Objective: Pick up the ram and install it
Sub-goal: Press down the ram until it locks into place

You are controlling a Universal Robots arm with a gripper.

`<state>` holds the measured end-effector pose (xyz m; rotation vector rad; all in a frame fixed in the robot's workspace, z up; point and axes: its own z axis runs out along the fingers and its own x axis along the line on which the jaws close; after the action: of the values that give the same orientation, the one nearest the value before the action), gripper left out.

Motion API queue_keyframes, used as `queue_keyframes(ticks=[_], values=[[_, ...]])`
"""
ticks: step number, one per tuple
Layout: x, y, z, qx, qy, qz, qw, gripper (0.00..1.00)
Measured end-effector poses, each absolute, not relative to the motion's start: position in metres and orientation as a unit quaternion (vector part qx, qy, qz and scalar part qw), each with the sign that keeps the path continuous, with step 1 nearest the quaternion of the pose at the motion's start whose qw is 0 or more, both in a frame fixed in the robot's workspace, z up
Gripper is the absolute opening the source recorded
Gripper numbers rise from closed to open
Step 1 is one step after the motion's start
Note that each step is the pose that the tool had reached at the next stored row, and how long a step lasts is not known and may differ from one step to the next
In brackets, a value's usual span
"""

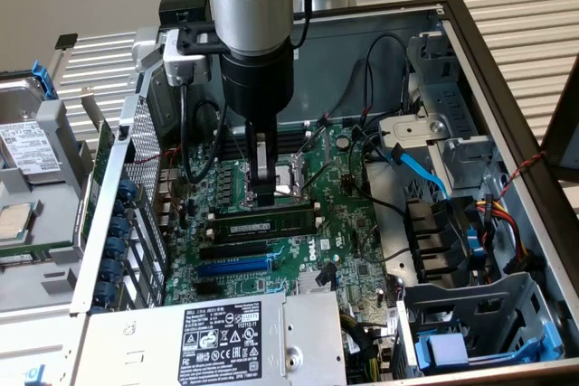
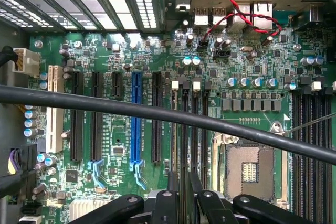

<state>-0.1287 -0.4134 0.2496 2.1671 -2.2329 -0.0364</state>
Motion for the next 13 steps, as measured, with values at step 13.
queue_keyframes(ticks=[13], values=[[-0.1310,-0.4145,0.2481,0.696,-0.717,-0.012,0.015,0.11]])
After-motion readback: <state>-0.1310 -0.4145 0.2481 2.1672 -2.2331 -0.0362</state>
